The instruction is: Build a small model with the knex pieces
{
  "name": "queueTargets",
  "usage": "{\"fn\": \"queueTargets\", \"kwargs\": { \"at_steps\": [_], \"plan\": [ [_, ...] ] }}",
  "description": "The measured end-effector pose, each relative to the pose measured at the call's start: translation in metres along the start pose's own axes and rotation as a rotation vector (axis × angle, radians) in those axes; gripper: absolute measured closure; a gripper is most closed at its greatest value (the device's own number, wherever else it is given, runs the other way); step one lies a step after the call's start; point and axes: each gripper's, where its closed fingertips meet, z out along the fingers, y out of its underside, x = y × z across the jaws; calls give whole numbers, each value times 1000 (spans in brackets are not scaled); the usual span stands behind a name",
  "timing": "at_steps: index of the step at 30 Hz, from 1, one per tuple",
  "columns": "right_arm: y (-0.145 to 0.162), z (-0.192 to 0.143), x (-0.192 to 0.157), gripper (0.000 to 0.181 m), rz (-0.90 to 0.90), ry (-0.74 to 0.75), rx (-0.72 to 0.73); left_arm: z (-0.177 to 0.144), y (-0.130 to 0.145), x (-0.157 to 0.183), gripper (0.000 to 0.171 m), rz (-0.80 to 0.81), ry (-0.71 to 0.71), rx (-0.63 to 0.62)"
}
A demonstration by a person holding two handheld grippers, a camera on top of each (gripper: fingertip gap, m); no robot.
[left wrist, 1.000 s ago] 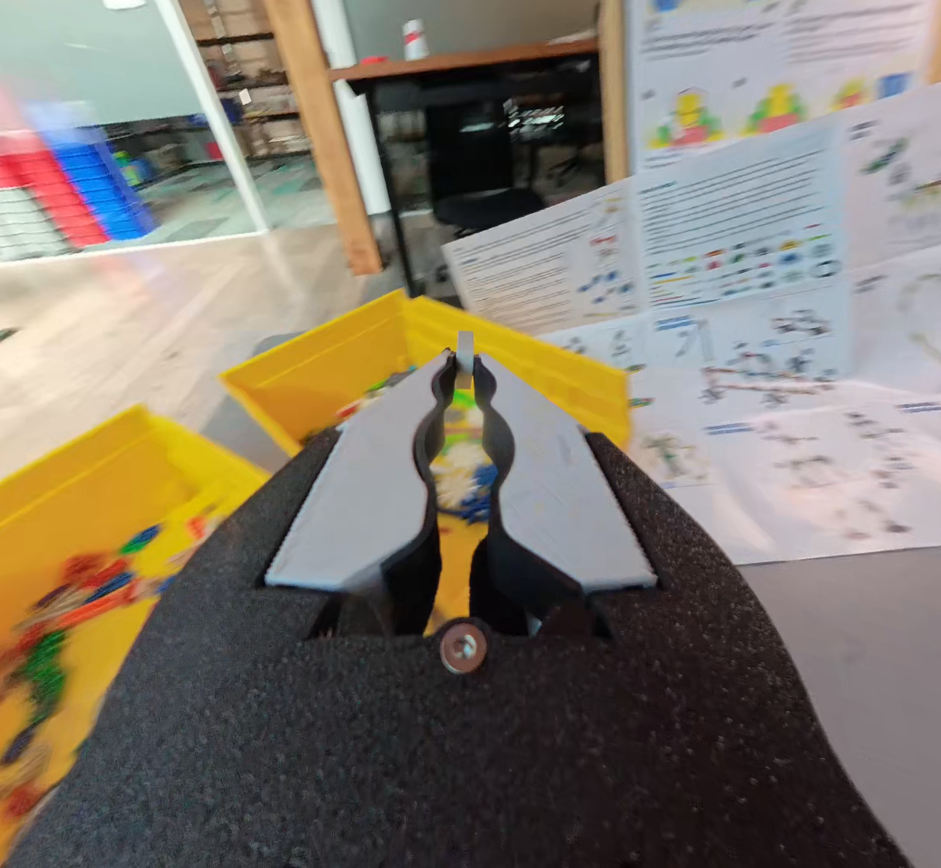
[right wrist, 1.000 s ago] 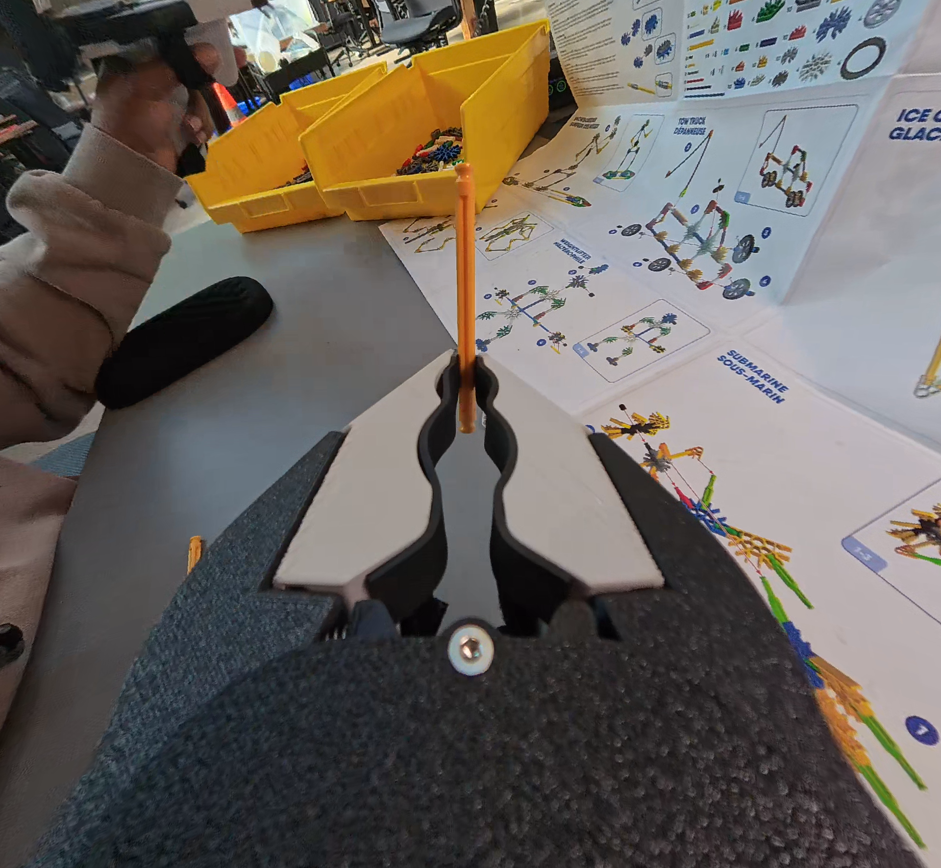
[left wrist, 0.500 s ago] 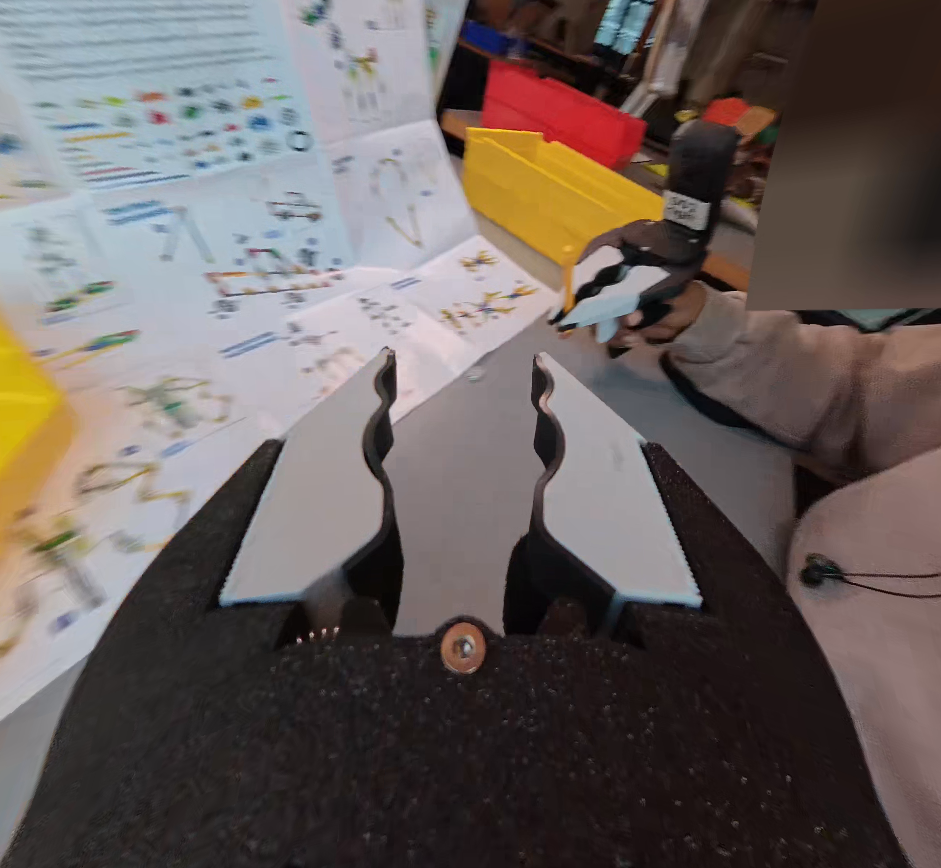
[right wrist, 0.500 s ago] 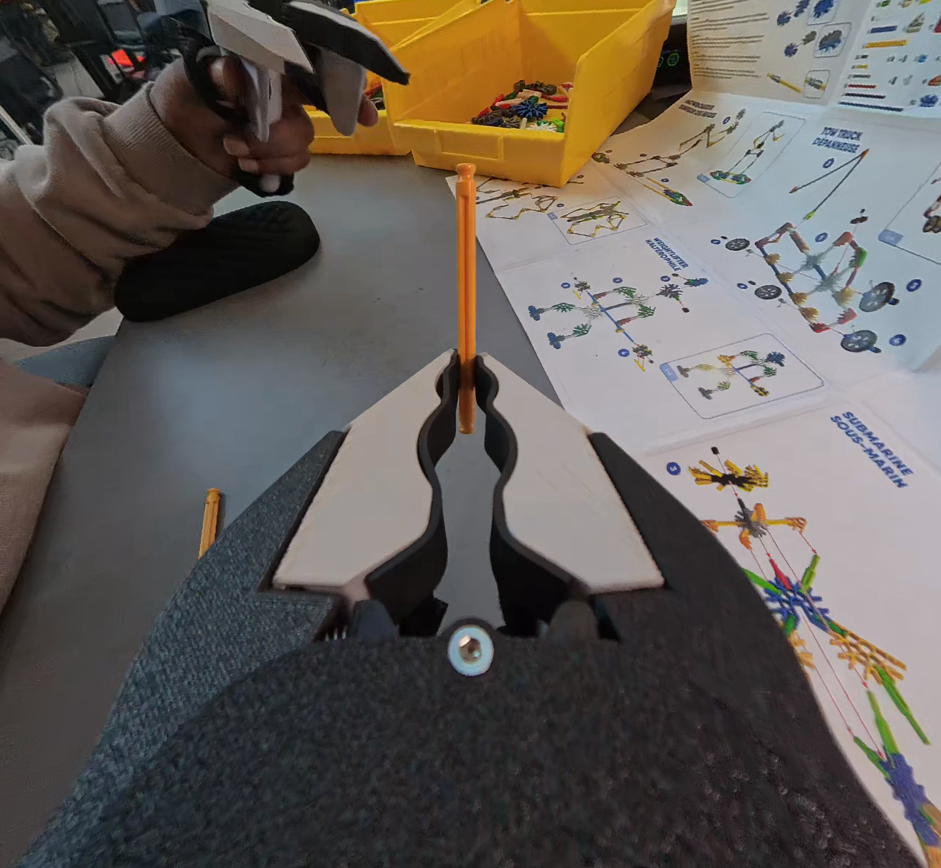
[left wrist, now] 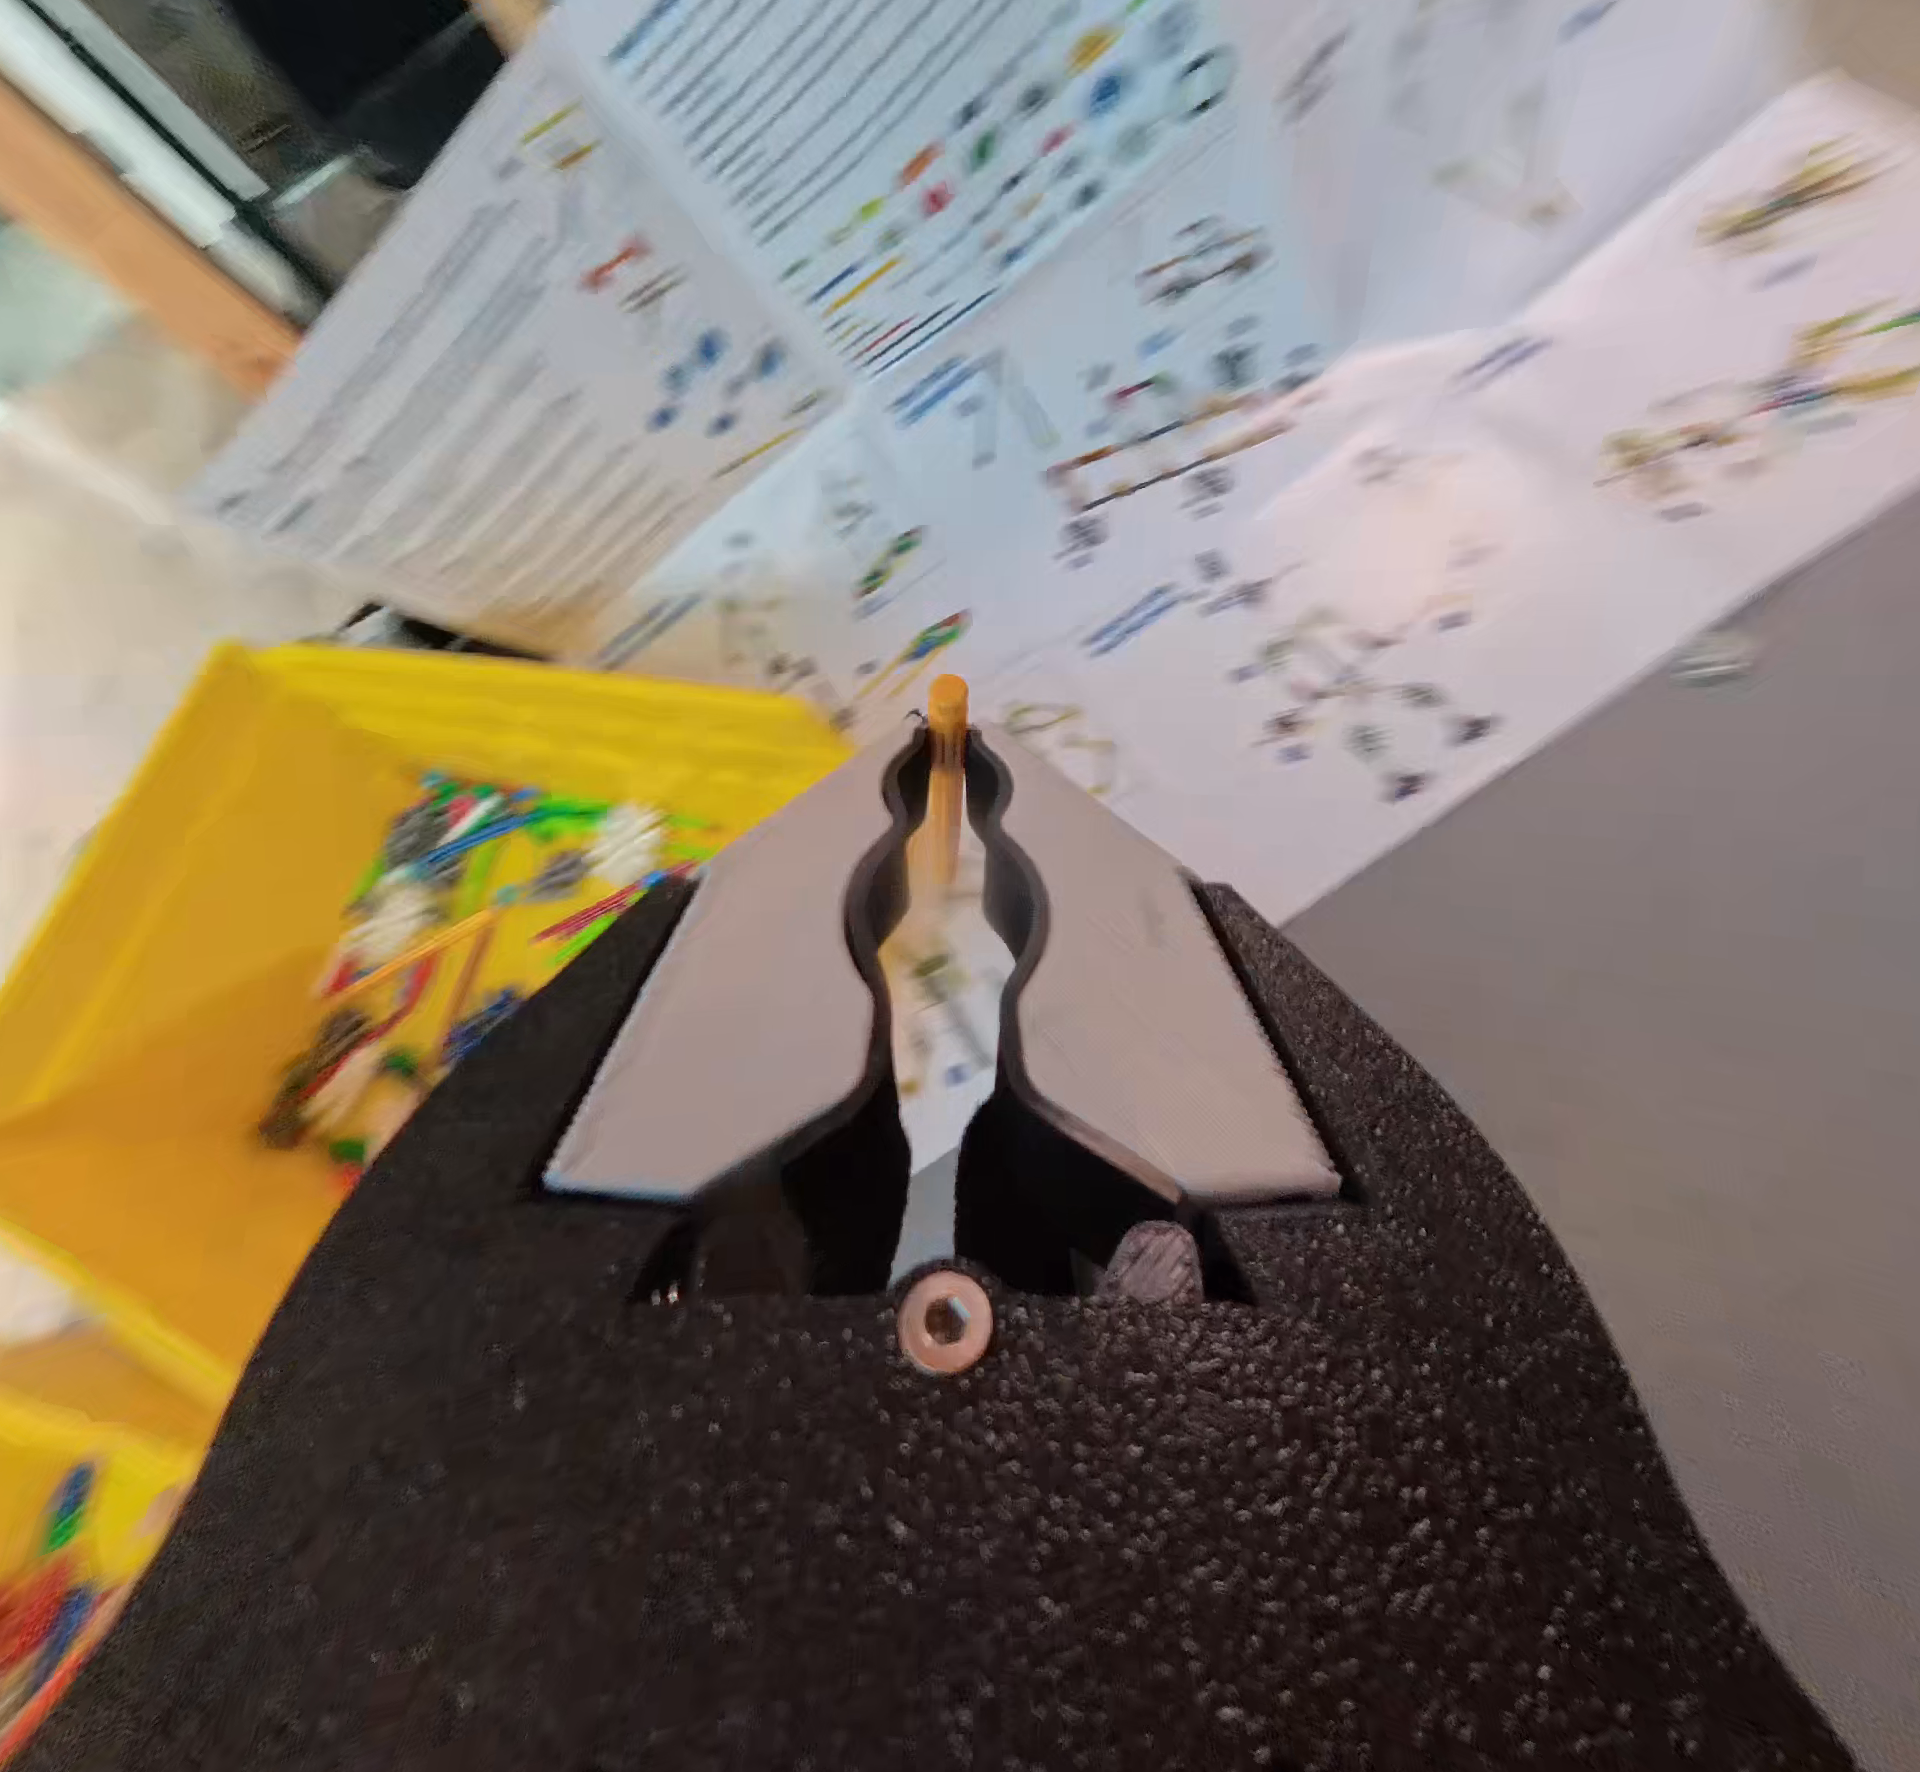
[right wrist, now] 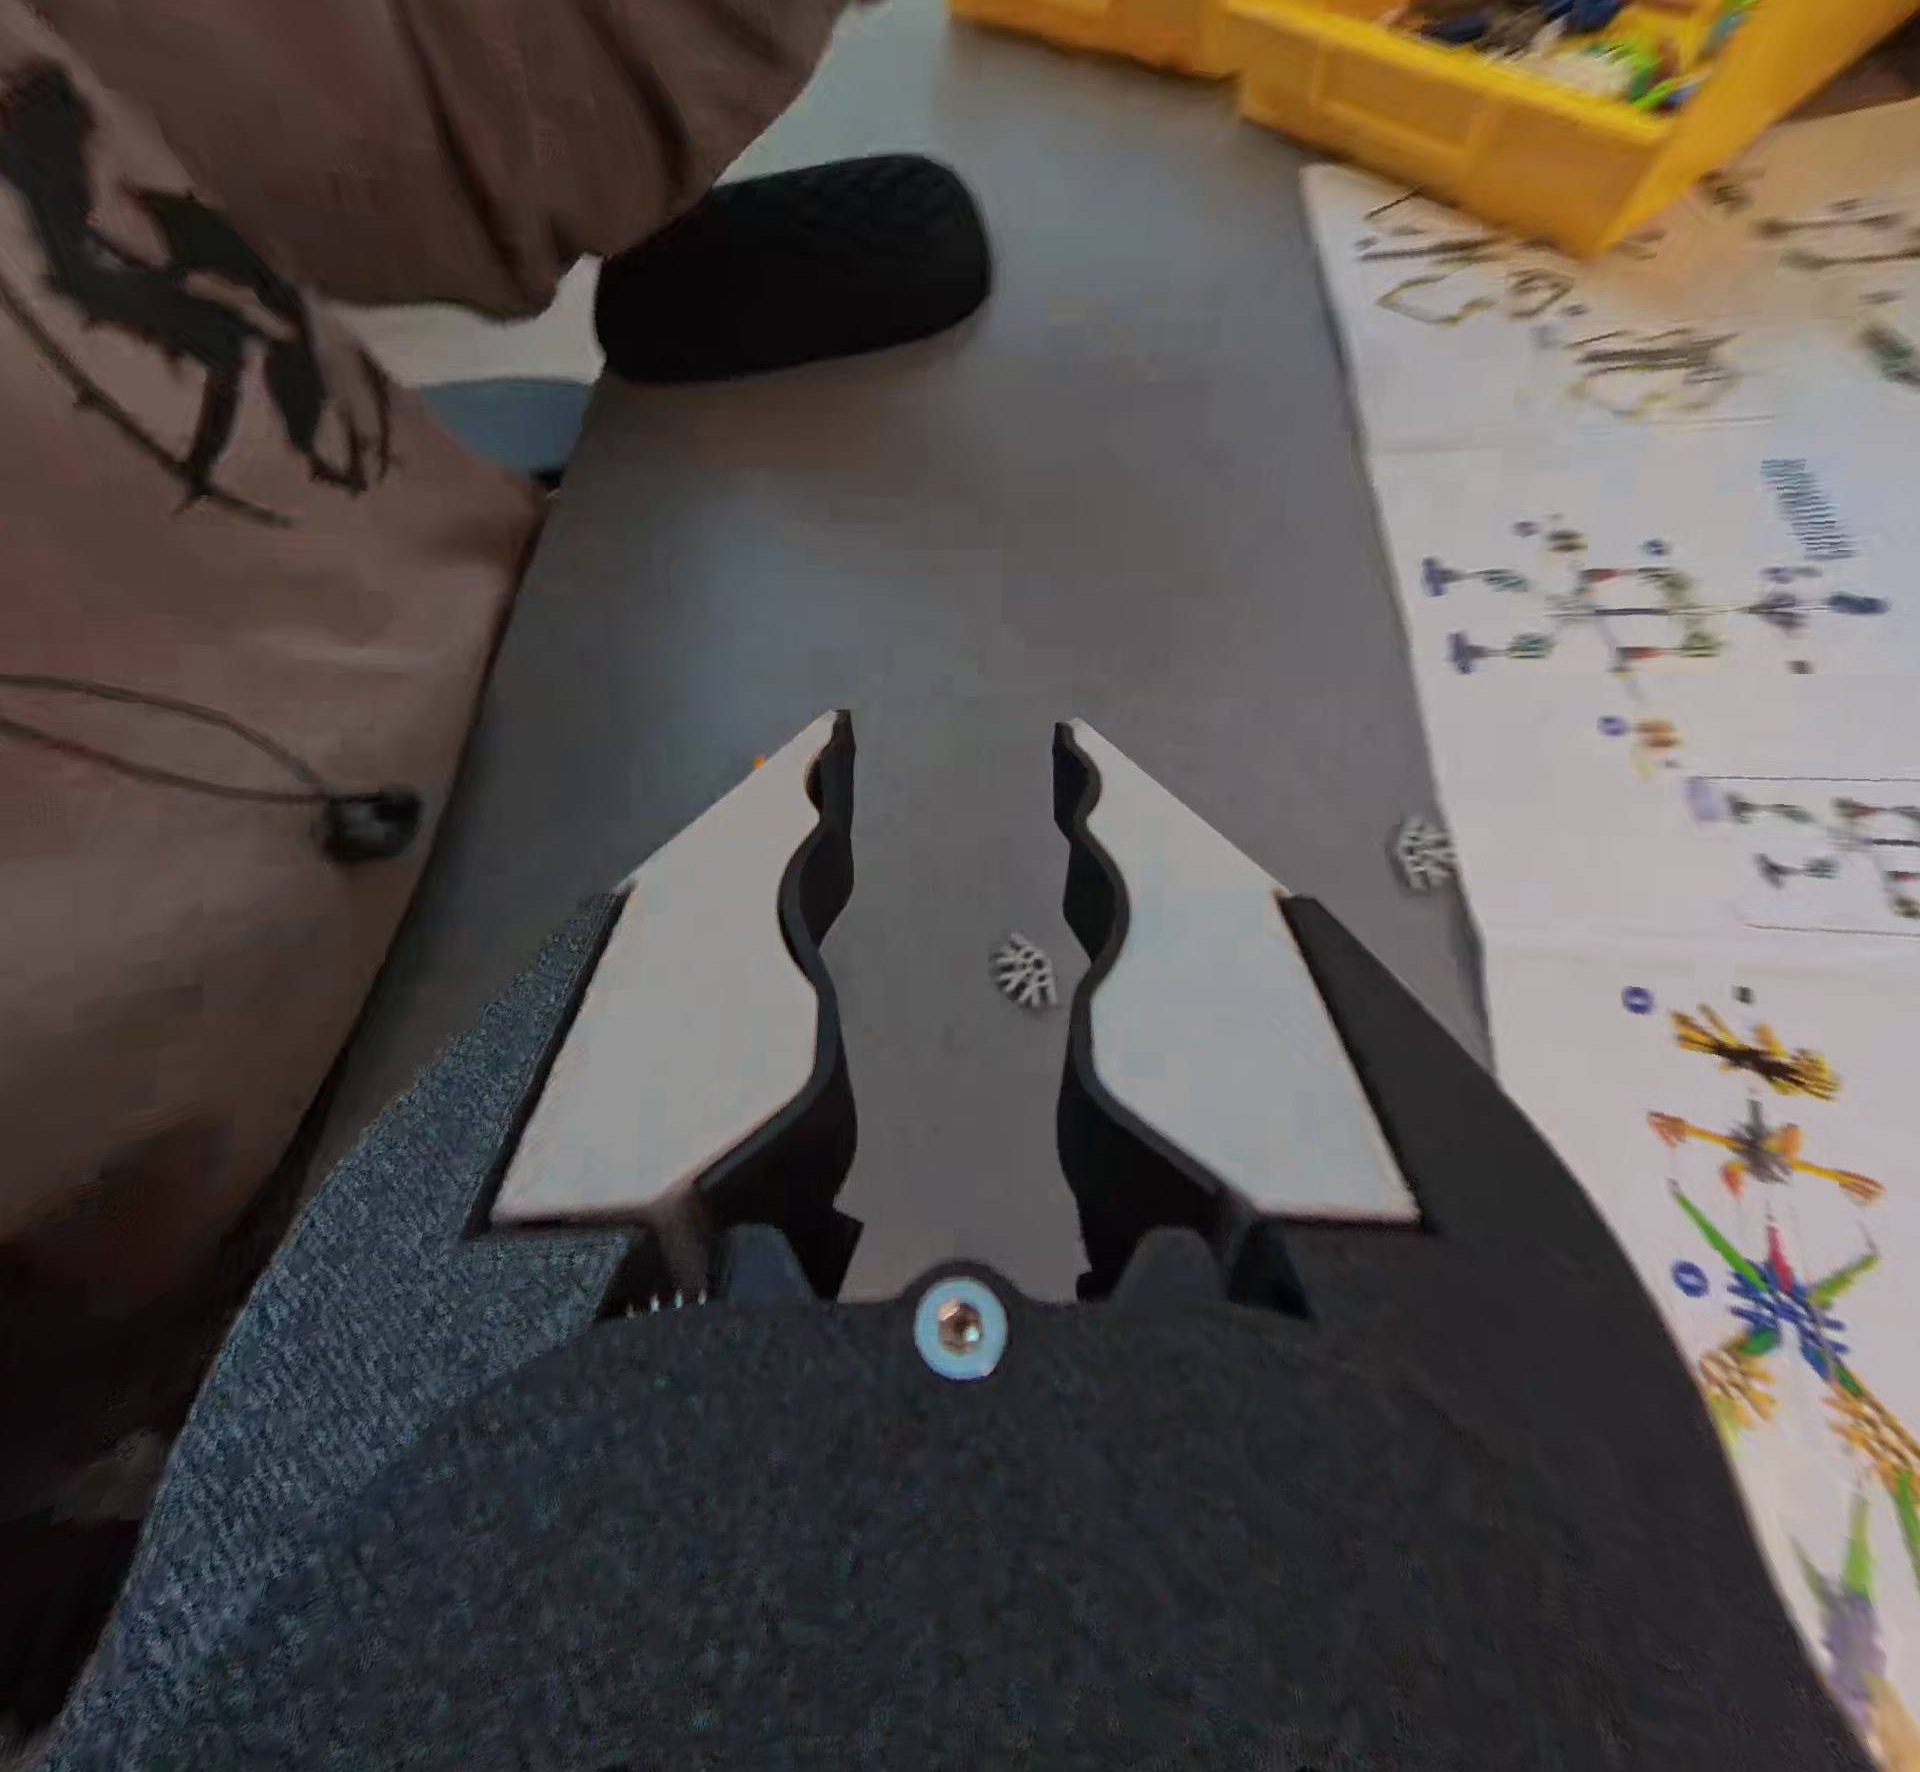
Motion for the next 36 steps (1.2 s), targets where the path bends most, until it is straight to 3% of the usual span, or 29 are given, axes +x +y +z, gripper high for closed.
{"fn": "queueTargets", "kwargs": {
  "at_steps": [1,3,4,5,7,10,13,15,18,21,24,25,26,27,30,32,33,34,36],
  "plan": [
    [17,2,-26,144,-40,-111,-114,2,17,-43,166,26,-136,-75],
    [54,11,-56,144,-154,-192,-338,7,59,-100,165,46,-276,-276],
    [65,19,-66,144,-175,-220,-402,8,71,-121,151,69,-346,-327],
    [73,28,-73,144,-171,-248,-450,9,74,-134,133,80,-397,-336],
    [89,41,-71,146,-200,-220,-547,14,64,-121,120,51,-342,-276],
    [94,43,-68,179,-209,-219,-570,19,23,-21,120,17,26,-85],
    [83,43,-55,181,-249,-153,-502,-11,5,125,126,41,576,9],
    [62,40,-42,181,-265,-81,-400,-38,16,207,125,86,844,-19],
    [34,34,-30,181,-318,19,-277,-47,44,278,129,208,945,-106],
    [18,32,-25,181,-348,79,-206,-42,56,298,167,341,917,-116],
    [-12,20,-6,181,-352,213,-28,-38,36,275,167,336,837,-46],
    [-23,12,5,169,-337,277,40,-35,28,254,167,328,766,-27],
    [-25,4,15,146,-304,316,58,-29,21,222,167,322,652,-16],
    [-17,-2,23,138,-257,327,20,-20,15,179,167,295,504,-20],
    [33,-1,25,144,-169,208,-191,-4,20,24,167,130,3,-85],
    [65,7,19,143,-137,130,-322,2,55,-48,161,46,-167,-243],
    [76,12,16,143,-121,93,-363,7,66,-70,143,15,-212,-272],
    [83,17,16,143,-107,79,-384,10,73,-80,135,-16,-224,-274],
    [91,22,16,146,-83,63,-413,16,66,-66,129,-54,-141,-198]
  ]
}}
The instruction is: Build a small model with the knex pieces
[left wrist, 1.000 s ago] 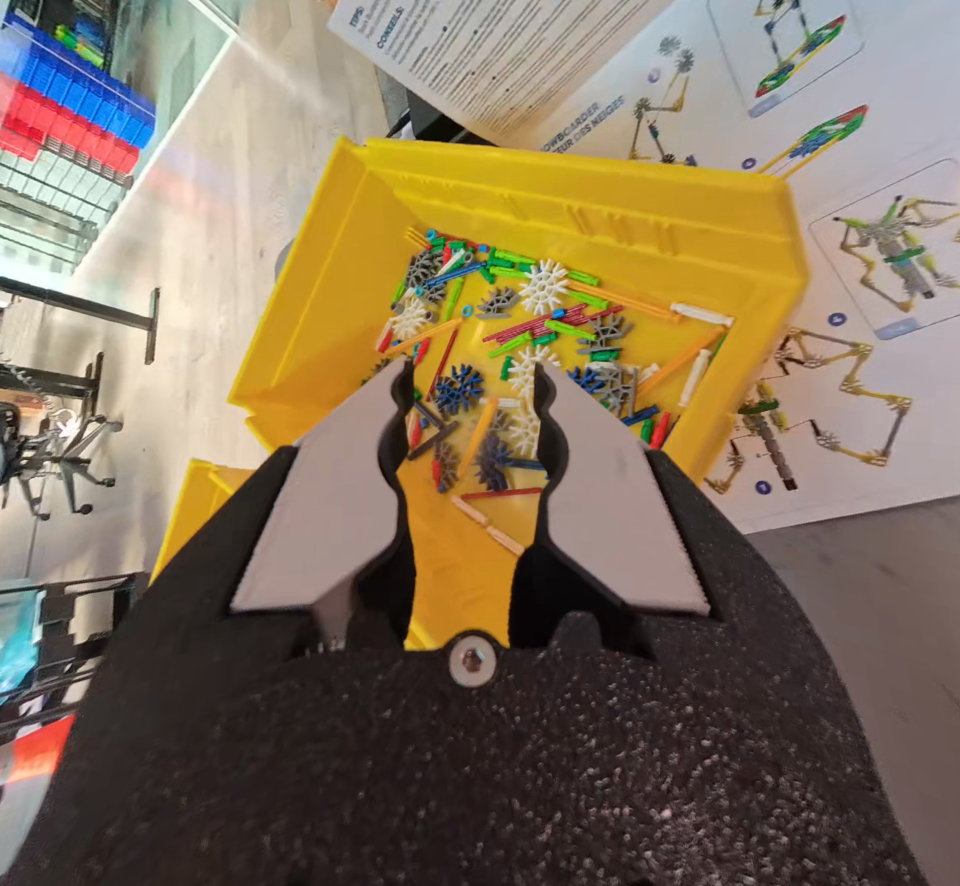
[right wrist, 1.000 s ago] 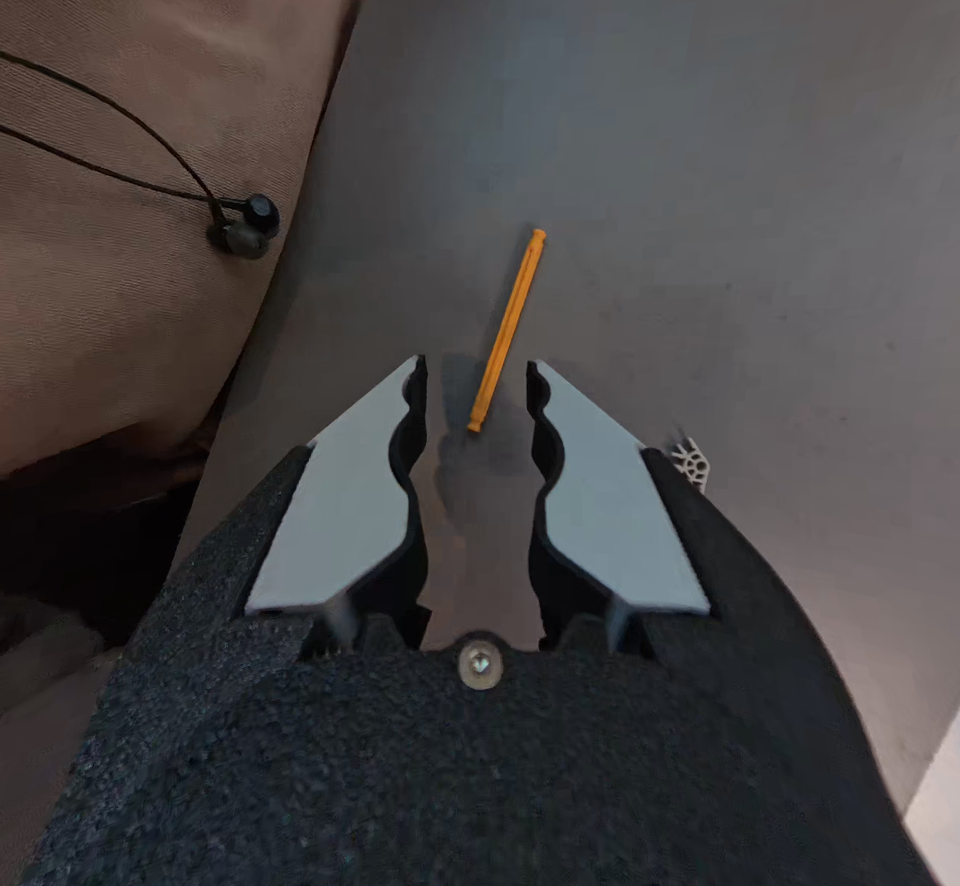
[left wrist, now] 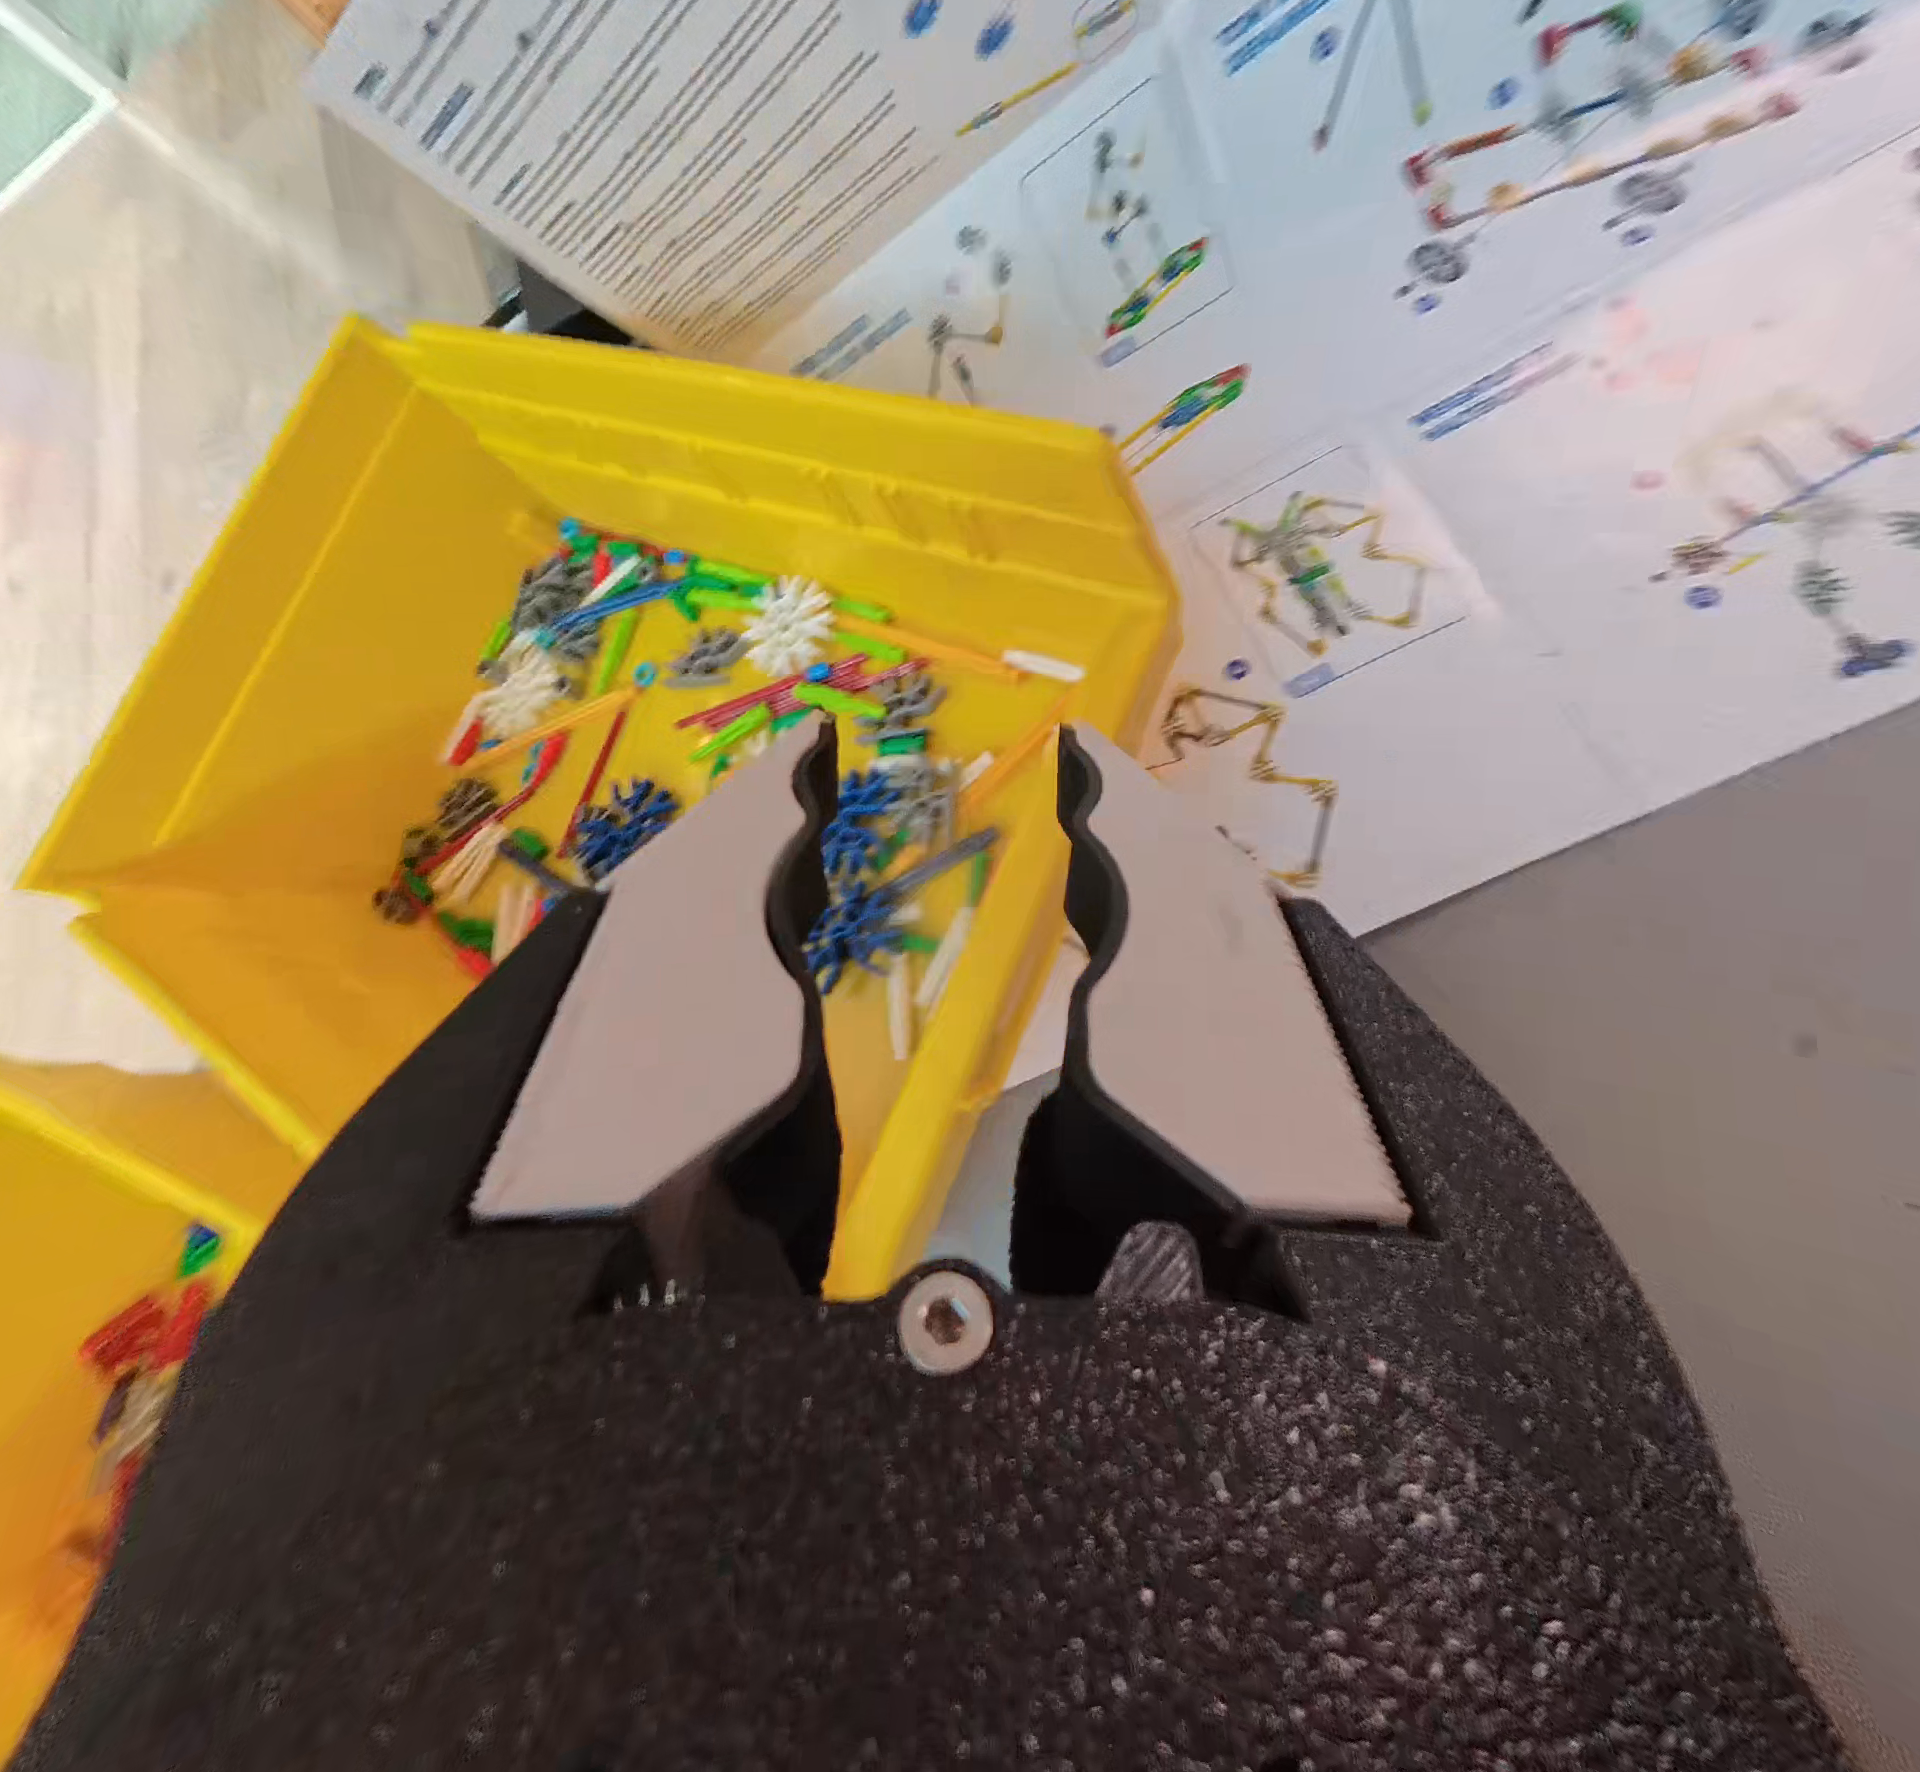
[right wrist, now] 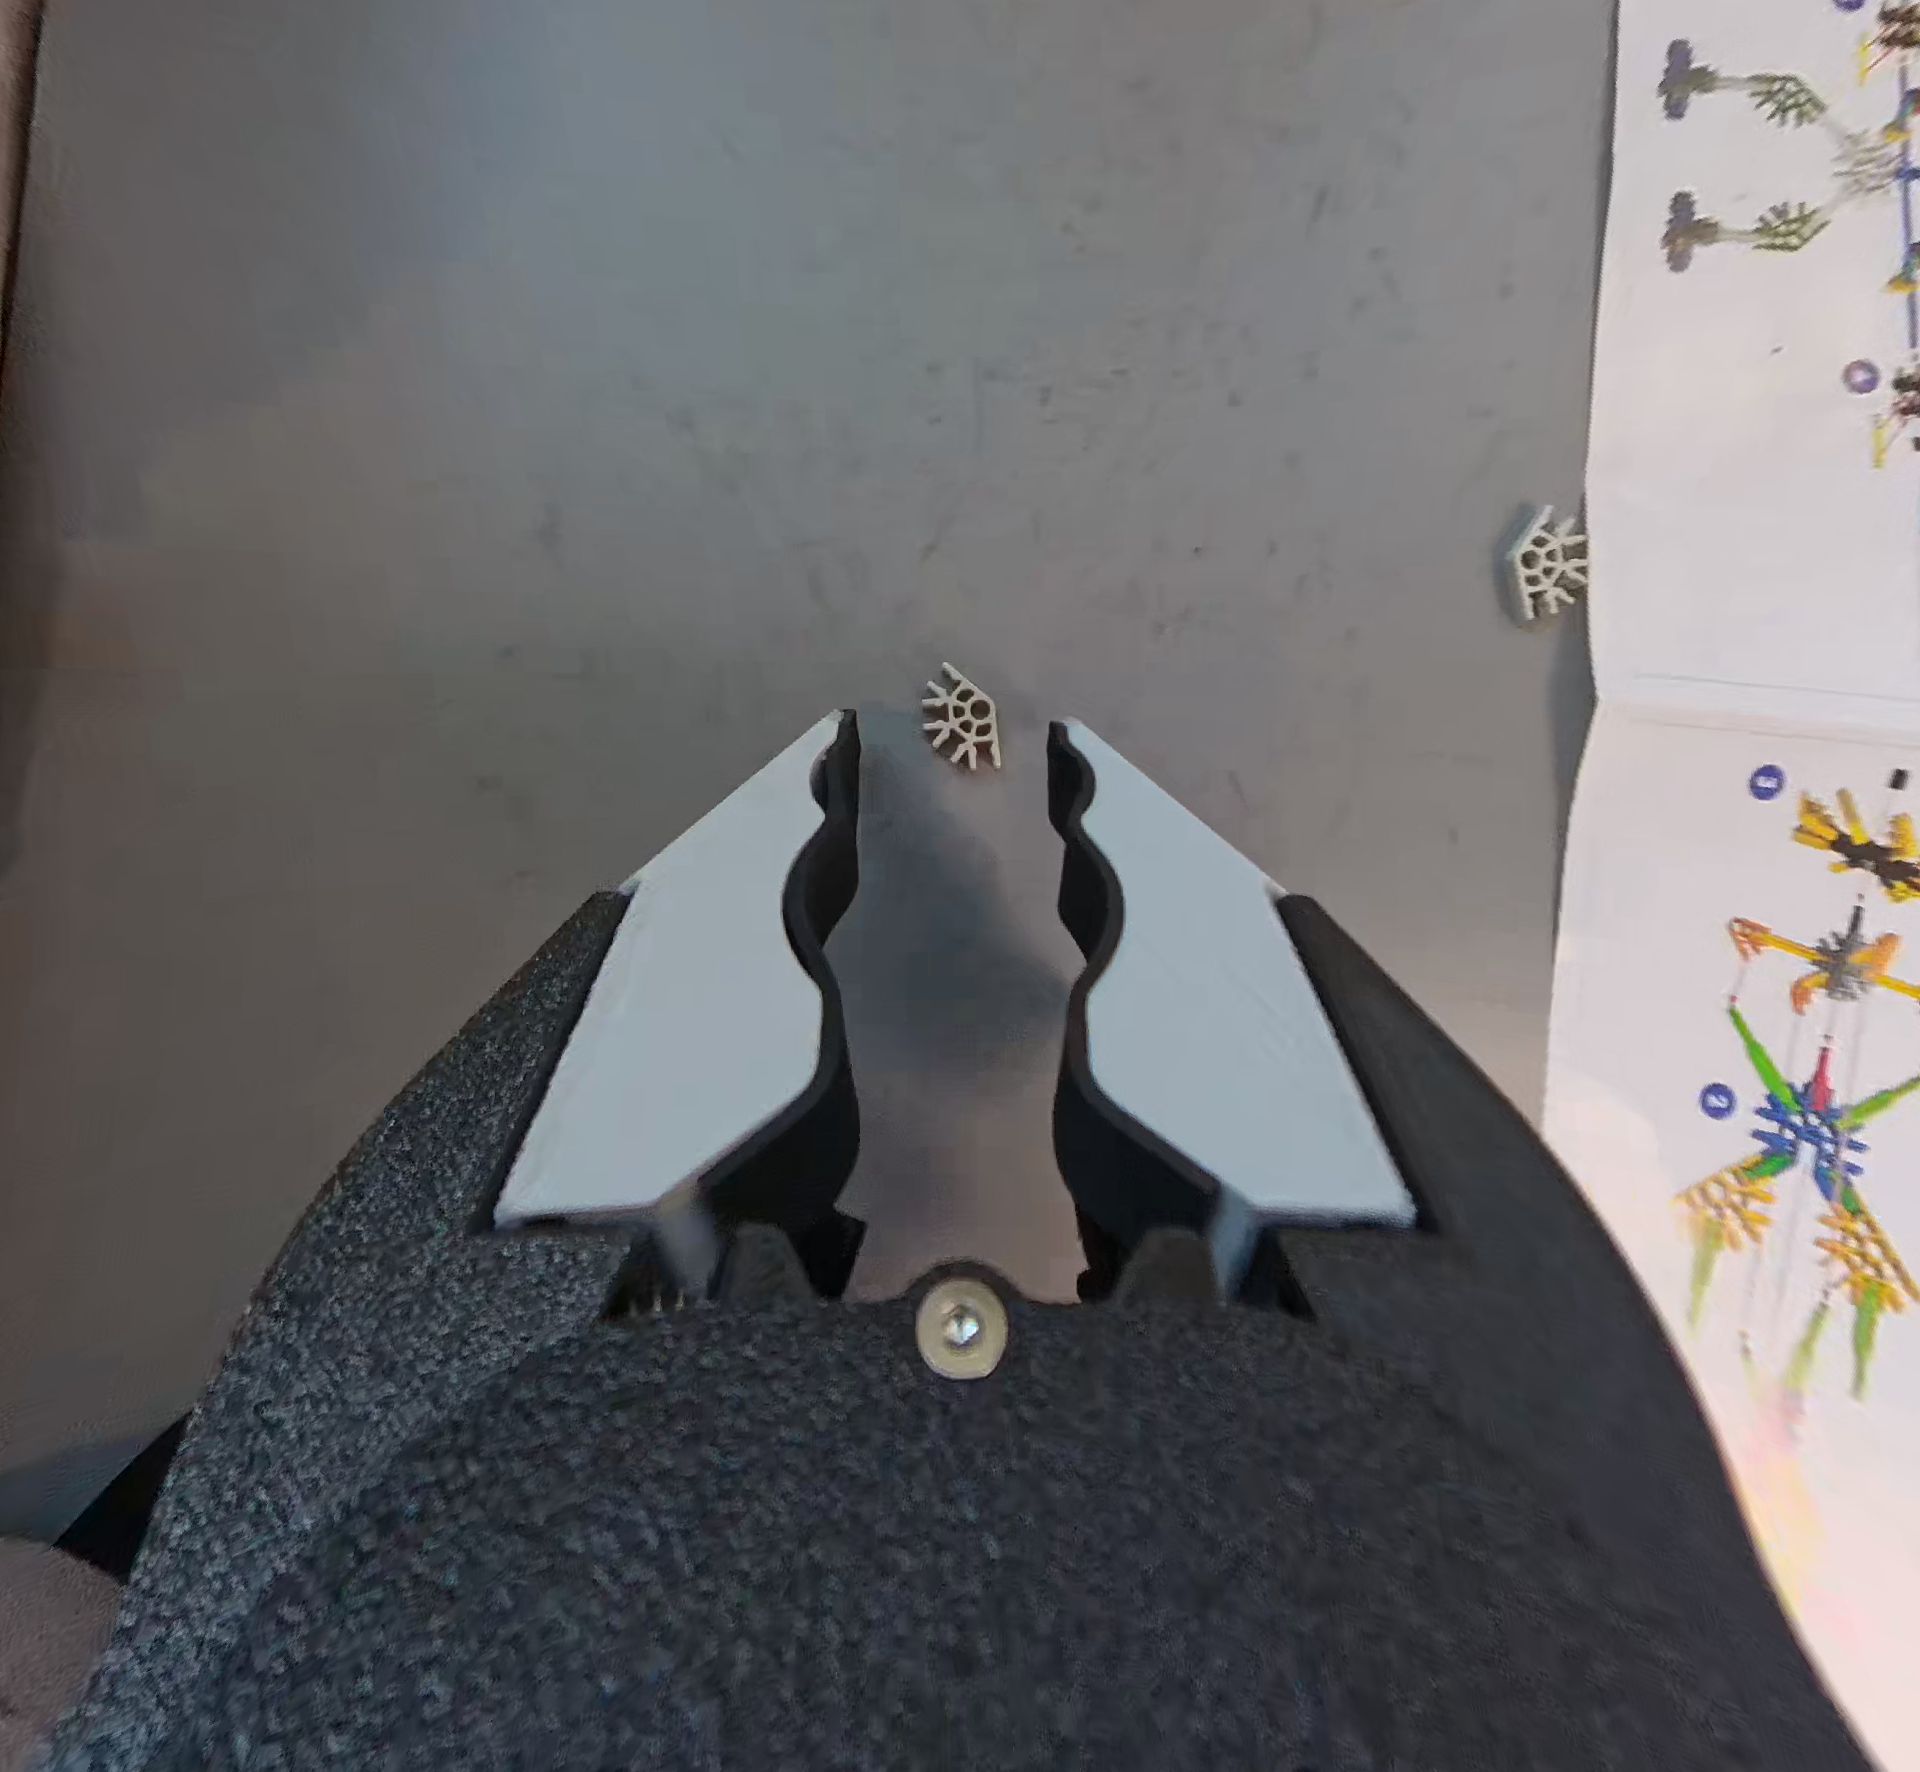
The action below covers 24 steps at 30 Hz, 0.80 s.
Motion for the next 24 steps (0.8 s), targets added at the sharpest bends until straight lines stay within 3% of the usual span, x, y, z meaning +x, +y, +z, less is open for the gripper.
{"fn": "queueTargets", "kwargs": {
  "at_steps": [3,6,9,13,15,19,20,24],
  "plan": [
    [3,4,1,169,-1,-8,-15,-12,-24,77,129,10,289,155],
    [-3,5,5,170,-16,9,2,-28,-29,167,130,57,595,208],
    [-16,0,9,170,-19,35,77,-24,-20,232,132,196,683,199],
    [-23,-8,12,170,-22,49,119,4,-19,296,138,293,734,143],
    [-21,-8,11,170,-14,48,126,20,-20,317,139,334,747,107],
    [-17,-11,12,170,-2,59,141,40,-28,324,149,371,714,103],
    [-18,-13,13,170,1,62,152,40,-28,326,158,355,741,94],
    [-26,-20,24,170,6,120,213,32,-24,324,160,402,754,88]
  ]
}}
